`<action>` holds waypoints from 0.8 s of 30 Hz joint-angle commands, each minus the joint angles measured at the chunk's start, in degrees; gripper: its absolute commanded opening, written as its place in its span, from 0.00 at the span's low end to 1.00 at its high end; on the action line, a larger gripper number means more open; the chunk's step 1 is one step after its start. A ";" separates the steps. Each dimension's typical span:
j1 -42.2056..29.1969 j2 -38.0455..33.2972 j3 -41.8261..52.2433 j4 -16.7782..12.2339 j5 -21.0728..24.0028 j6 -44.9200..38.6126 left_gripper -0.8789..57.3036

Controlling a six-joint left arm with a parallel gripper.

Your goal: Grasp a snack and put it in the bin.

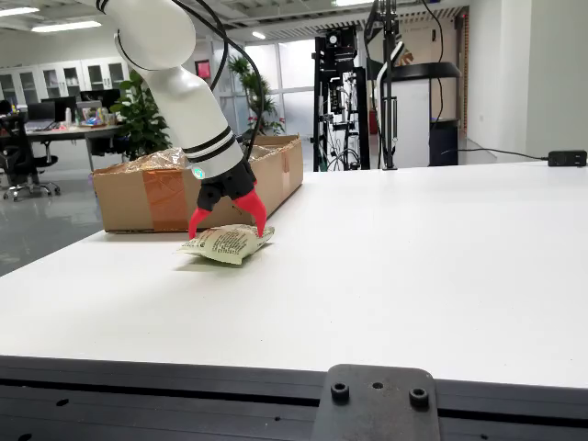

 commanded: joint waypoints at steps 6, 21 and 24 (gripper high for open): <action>-0.63 1.32 -0.06 -0.24 -0.77 0.00 0.99; 0.22 1.67 -0.06 -3.40 -0.18 -0.37 0.65; 0.04 1.67 -0.06 -4.05 0.01 -0.44 0.54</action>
